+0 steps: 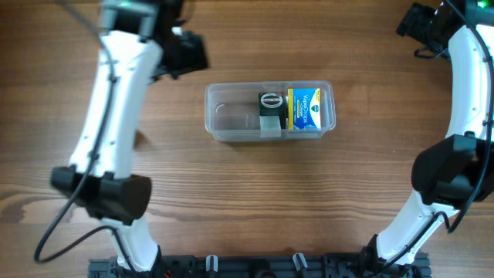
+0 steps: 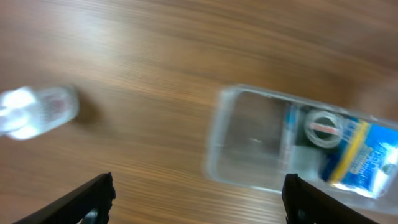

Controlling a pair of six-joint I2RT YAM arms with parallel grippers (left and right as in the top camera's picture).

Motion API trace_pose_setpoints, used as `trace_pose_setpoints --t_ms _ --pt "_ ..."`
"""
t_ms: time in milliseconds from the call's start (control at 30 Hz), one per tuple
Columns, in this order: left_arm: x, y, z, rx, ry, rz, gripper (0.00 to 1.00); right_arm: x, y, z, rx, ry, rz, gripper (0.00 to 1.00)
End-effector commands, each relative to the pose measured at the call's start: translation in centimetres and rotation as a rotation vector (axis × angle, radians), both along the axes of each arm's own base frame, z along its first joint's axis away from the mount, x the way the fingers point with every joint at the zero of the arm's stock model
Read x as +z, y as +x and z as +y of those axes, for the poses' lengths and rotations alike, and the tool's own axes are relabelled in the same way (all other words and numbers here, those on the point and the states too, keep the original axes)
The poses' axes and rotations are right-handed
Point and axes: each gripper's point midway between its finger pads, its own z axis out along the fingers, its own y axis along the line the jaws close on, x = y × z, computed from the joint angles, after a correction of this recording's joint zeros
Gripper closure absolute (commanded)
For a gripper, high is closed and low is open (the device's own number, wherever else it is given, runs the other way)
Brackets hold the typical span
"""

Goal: Pack container
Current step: 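Move the left gripper to the white spray bottle and grasp it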

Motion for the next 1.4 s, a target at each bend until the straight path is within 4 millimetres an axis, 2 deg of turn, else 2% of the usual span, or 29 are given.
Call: trace_pose_setpoints --t_ms 0,133,200,267,300,400,500,633,933,1100,1367 --pt "2.7 -1.1 6.8 0.237 0.004 -0.045 0.13 0.0 0.0 -0.2 -0.009 -0.012 0.002 0.00" --pt "3.6 -2.3 12.3 0.324 0.036 -0.062 0.16 0.0 0.0 -0.2 -0.008 -0.013 0.003 0.00" --pt "2.8 -4.2 14.8 0.390 0.075 -0.020 0.14 0.0 0.0 -0.2 -0.009 -0.012 0.002 0.00" --pt "0.8 -6.2 15.9 0.435 0.049 0.064 0.11 0.0 0.0 -0.2 -0.009 -0.012 0.002 0.00" --pt "-0.2 -6.8 16.2 0.443 0.048 0.104 0.10 0.0 0.0 -0.2 -0.008 -0.013 0.002 0.00" --pt "-3.2 -8.0 16.1 0.300 0.073 0.216 0.08 0.0 0.0 -0.2 -0.008 -0.013 0.002 0.00" --pt "-4.7 -8.2 16.1 0.233 0.080 0.252 0.05 0.0 0.0 -0.2 -0.009 -0.012 0.002 0.00" --pt "-7.7 -7.2 17.2 0.215 0.133 0.243 0.04 0.0 0.0 -0.2 -0.008 -0.013 0.002 0.00" --pt "-13.0 -5.5 17.3 0.092 0.122 0.243 0.02 0.0 0.0 -0.2 -0.008 -0.013 0.002 0.00" --pt "-15.0 -4.4 18.8 0.097 0.087 0.242 0.03 0.0 0.0 -0.2 -0.008 -0.013 0.002 0.00" --pt "-17.2 -4.1 19.1 0.054 0.014 0.269 0.09 0.0 0.0 -0.2 -0.008 -0.012 0.002 0.00"
